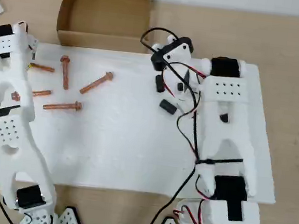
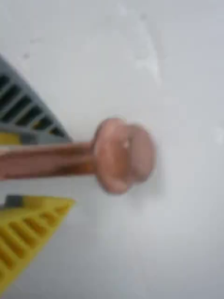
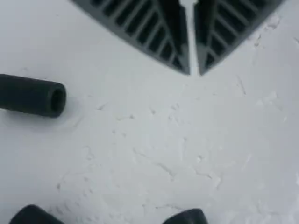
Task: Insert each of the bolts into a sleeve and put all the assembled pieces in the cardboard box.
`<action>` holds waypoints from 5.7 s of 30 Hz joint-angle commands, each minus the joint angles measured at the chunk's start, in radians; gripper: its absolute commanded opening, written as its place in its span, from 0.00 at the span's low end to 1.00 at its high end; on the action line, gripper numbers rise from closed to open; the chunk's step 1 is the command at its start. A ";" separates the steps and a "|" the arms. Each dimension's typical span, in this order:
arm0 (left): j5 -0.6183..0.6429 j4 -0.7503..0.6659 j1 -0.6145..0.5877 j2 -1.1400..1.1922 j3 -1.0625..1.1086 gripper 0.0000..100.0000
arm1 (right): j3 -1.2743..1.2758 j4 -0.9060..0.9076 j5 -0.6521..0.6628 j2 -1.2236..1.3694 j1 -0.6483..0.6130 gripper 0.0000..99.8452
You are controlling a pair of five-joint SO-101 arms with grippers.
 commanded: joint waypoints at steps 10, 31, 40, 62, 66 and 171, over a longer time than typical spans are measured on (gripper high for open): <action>0.006 0.055 -0.012 0.094 -0.163 0.09 | -0.042 -0.026 -0.009 0.012 -0.068 0.01; -0.018 0.160 -0.005 0.202 -0.206 0.03 | -0.042 -0.021 -0.003 0.012 -0.068 0.01; -0.103 0.218 0.003 0.225 -0.219 0.01 | 0.018 -0.029 -0.002 0.012 -0.068 0.01; -0.644 0.486 0.129 0.193 -0.974 0.01 | -0.306 -0.115 -0.218 0.285 -0.140 0.22; -0.700 0.486 0.161 0.140 -0.970 0.01 | -0.503 -0.109 -0.221 0.501 -0.139 0.21; -0.720 -0.305 0.287 -1.721 1.594 0.01 | -1.176 0.104 -0.460 1.106 -0.202 0.03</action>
